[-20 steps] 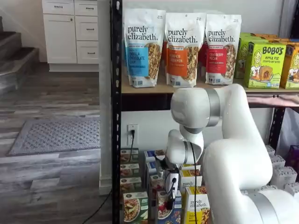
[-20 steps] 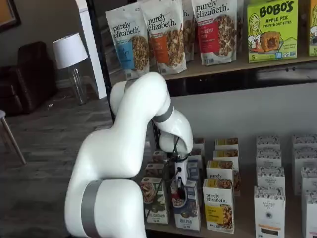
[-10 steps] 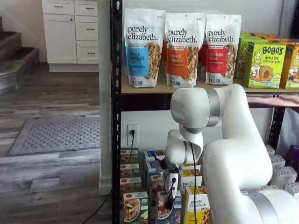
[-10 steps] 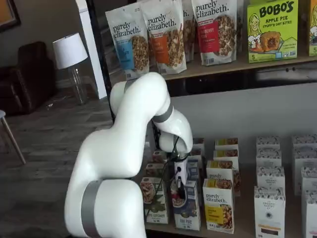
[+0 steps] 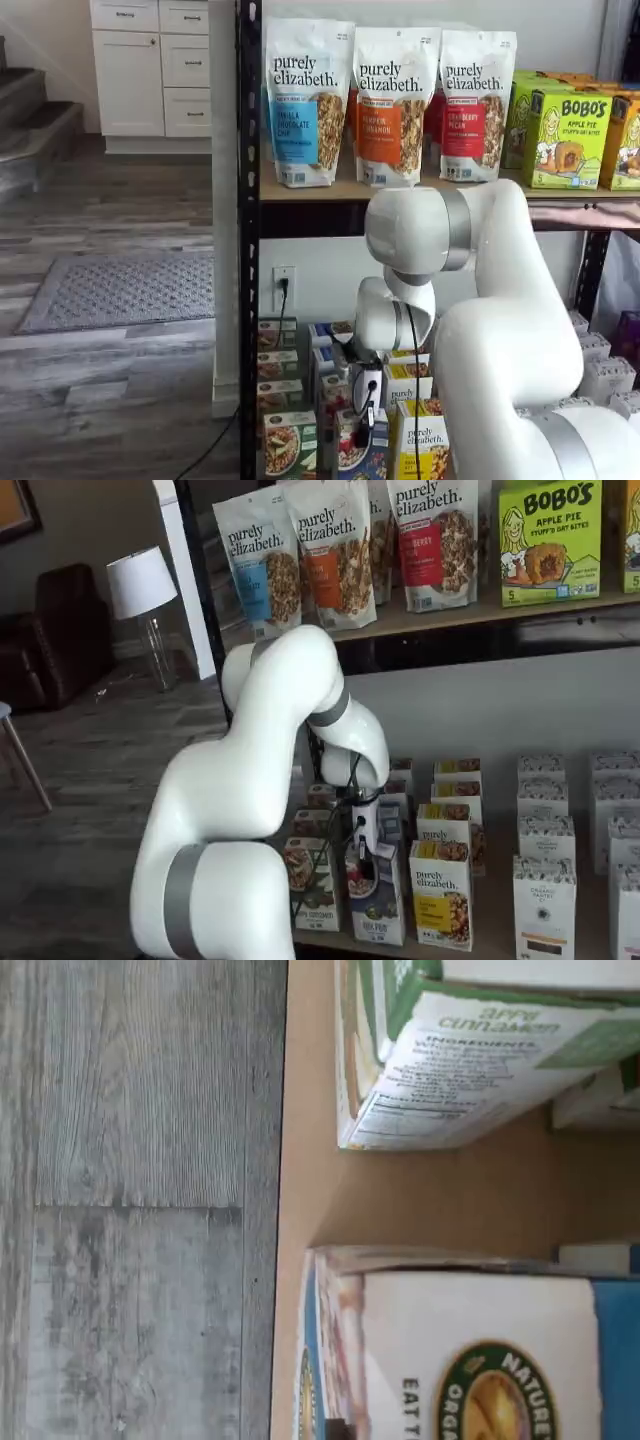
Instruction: Pick up the blue and white box that is on the bottom shelf, the second box from the left
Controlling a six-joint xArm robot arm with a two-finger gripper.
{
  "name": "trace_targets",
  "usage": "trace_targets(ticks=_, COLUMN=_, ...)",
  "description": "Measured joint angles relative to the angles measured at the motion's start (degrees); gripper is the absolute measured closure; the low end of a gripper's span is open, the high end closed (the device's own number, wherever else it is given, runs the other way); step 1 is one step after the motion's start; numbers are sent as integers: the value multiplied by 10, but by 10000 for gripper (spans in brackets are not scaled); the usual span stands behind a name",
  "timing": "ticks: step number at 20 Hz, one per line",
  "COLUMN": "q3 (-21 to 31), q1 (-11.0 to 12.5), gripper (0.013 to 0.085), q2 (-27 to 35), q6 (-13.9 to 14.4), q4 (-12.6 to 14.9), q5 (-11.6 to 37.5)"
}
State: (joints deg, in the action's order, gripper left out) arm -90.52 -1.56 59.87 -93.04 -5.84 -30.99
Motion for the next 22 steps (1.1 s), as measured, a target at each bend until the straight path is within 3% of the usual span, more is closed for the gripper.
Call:
trace_targets(ticks=2, q3=0, q1=0, gripper=490, q2=-1, q6=6, q4=8, q5=-1)
trace_targets(ticks=7, q3=14, q1=-2, gripper=490, q2=-10, q6=-4, q4=-6, q5=3)
trace_targets(ticks=14, q3=70, q1=-8, gripper=490, q2=-46, q6=-6, q4=-13, q5=29)
trace_targets(ticks=22, q3=162, q1=-12, gripper=490, q2=-112, q6=-40, q4=-55, q5=46)
